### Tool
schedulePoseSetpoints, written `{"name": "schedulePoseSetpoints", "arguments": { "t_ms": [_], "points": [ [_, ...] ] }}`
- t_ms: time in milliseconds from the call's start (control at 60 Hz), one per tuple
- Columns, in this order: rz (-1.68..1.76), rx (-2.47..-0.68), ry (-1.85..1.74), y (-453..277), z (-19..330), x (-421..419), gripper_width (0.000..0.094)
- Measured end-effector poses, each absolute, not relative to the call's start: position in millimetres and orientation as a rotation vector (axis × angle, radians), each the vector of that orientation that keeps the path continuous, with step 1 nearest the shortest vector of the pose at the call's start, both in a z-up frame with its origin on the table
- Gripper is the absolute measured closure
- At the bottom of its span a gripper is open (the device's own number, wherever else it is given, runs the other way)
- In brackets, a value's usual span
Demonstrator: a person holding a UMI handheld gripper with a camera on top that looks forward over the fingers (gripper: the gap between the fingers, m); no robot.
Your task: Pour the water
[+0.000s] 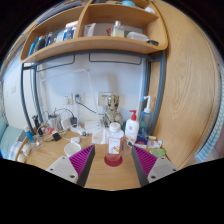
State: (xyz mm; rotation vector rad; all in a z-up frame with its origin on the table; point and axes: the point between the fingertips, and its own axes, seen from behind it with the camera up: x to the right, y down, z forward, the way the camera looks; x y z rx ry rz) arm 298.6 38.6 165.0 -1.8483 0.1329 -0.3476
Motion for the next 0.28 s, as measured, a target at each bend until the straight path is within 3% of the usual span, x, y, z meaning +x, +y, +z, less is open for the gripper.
{"name": "schedulePoseSetpoints", "arguments": {
  "t_ms": [283],
  "points": [
    [-0.308, -1.865, 0.074, 12.9, 178.0, 263.7, 0.0188]
  ]
}}
